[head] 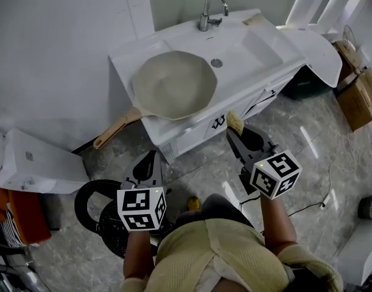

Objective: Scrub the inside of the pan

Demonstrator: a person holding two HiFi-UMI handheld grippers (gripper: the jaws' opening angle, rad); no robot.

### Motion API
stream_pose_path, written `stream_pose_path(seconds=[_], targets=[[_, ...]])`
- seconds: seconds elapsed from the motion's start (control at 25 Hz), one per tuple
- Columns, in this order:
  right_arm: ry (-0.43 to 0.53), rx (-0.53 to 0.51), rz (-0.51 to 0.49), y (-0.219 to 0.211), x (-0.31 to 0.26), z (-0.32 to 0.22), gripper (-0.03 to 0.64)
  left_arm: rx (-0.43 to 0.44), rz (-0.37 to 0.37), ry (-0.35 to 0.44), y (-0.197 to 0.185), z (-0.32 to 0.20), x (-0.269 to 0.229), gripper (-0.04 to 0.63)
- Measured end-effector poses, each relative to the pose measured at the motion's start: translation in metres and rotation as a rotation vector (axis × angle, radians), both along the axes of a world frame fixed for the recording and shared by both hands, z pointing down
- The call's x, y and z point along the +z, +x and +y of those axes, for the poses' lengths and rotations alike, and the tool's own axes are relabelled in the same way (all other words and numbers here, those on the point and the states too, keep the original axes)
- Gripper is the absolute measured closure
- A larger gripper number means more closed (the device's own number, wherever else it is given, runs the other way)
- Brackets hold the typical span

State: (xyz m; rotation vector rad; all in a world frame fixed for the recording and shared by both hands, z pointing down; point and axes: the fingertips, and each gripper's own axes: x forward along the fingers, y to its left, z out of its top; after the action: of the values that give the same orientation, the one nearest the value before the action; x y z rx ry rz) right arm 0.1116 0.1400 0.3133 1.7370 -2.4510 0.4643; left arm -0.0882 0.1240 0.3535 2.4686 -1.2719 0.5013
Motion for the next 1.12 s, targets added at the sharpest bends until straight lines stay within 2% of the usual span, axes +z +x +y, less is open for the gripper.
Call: stream_pose_path(seconds=[0.16, 0.36, 0.72, 0.92, 1.12], targets=[[0.009, -0.01, 0.006, 0.007, -0.005, -0.023, 0.54, -0.019, 0.028, -0.017, 0.002, -0.011, 0.0, 0.528], [0.051, -0.053, 0.019, 0.018, -0.018, -0.068, 0.539, -0.067, 0.001, 0.017, 0.012, -0.043, -0.006, 0.528], [0.049, -0.184, 0.013, 0.032, -0.017, -0.153, 0.54, -0.199, -0.031, 0.005, 0.024, -0.105, -0.002, 0.528], [0.041, -0.26, -0.004, 0.032, -0.014, -0.186, 0.539, -0.287, -0.054, -0.019, 0.021, -0.121, 0.003, 0.528], [0.044, -0.341, -0.019, 0.025, -0.012, -0.21, 0.539, -0.369, -0.072, -0.012, 0.017, -0.131, 0.0, 0.528]])
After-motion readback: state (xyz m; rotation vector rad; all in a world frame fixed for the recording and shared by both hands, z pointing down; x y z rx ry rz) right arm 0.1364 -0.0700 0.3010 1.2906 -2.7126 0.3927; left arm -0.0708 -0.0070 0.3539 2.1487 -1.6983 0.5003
